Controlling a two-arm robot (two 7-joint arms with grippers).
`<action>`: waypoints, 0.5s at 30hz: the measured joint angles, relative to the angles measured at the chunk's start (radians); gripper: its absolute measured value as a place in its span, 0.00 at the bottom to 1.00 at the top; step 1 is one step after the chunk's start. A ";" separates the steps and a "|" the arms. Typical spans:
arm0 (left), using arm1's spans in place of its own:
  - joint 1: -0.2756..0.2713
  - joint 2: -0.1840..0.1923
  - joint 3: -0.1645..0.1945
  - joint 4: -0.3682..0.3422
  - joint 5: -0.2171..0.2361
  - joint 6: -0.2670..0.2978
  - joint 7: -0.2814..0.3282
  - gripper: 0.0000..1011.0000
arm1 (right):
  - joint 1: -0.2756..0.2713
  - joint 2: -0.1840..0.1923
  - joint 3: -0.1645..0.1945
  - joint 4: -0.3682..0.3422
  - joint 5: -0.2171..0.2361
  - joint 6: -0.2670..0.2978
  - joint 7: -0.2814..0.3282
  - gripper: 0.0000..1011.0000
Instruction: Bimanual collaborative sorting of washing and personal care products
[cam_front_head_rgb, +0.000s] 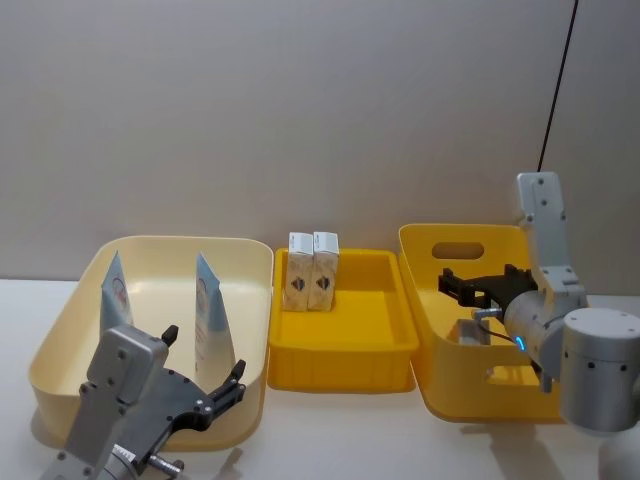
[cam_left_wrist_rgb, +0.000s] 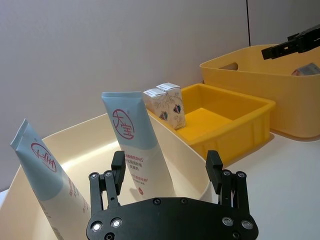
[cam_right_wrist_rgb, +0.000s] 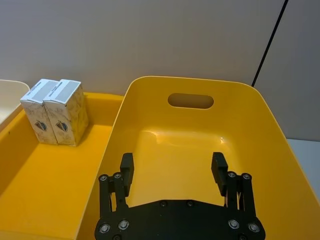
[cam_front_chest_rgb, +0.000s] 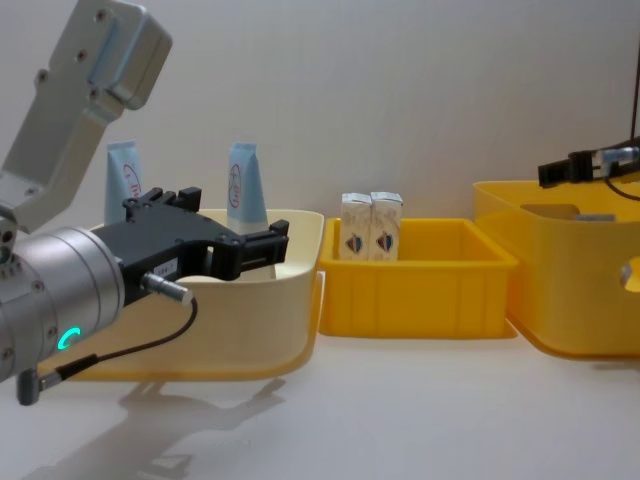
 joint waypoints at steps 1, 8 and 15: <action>0.000 0.000 0.000 0.000 0.000 0.000 0.000 0.99 | 0.001 0.000 0.000 0.002 0.000 0.000 0.000 0.94; 0.000 0.000 0.000 0.000 0.000 0.000 0.000 0.99 | -0.003 0.001 0.002 -0.001 0.000 -0.009 0.004 0.99; 0.000 0.000 0.000 0.000 0.000 0.000 0.000 0.99 | -0.031 0.002 0.004 -0.038 -0.002 -0.055 0.011 0.99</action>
